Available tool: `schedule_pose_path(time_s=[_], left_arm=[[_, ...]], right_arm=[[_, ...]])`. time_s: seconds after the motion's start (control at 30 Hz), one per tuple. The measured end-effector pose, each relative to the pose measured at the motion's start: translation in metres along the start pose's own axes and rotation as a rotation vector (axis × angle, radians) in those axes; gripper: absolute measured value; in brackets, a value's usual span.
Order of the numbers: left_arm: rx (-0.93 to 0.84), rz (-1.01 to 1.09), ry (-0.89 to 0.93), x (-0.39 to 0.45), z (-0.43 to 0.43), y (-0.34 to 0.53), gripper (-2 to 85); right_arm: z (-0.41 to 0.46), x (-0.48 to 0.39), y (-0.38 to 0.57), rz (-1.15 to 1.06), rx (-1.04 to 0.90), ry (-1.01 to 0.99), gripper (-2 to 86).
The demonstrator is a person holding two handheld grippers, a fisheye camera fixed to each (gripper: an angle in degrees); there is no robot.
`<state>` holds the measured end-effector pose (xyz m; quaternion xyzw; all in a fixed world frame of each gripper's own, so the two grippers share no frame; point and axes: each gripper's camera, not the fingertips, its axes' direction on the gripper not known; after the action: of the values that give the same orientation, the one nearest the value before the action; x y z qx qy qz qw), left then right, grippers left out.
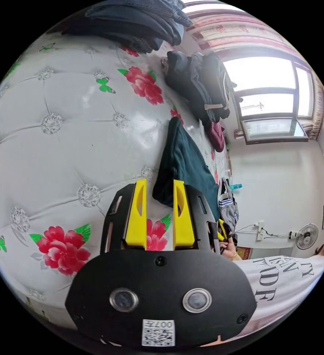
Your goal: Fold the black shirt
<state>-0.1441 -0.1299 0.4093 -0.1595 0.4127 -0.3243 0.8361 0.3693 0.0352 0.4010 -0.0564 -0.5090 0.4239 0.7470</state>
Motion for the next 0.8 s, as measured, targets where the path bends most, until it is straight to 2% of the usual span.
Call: schedule_pose_path(time_s=[0.13,0.23,0.4,0.5,0.63,0.7,0.8], left_arm=[[0.013,-0.031,0.033,-0.007,0.002,-0.002,10.6],[0.016,-0.043,0.052,-0.015,-0.005,0.0,11.0],[0.042,-0.058,0.067,-0.035,-0.034,0.009,11.5],[0.079,-0.08,0.115,-0.05,-0.048,0.016,12.0],[0.085,-0.085,0.142,-0.065,-0.054,0.022,12.7],[0.075,-0.099,0.186,-0.079,-0.054,0.025,13.4],[0.069,-0.118,0.218,-0.095,-0.054,0.028,13.6]], right_arm=[[0.024,-0.021,-0.017,0.0,-0.013,0.088,9.7],[0.02,-0.077,-0.022,-0.183,-0.003,0.107,9.0],[0.047,-0.258,0.043,-0.817,-0.099,0.182,7.4],[0.094,-0.322,0.108,-1.105,-0.213,0.148,7.0],[0.186,-0.331,0.178,-1.26,-0.402,0.115,7.0],[0.264,-0.303,0.212,-1.282,-0.6,0.16,7.4],[0.333,-0.253,0.222,-1.173,-0.847,0.275,7.9]])
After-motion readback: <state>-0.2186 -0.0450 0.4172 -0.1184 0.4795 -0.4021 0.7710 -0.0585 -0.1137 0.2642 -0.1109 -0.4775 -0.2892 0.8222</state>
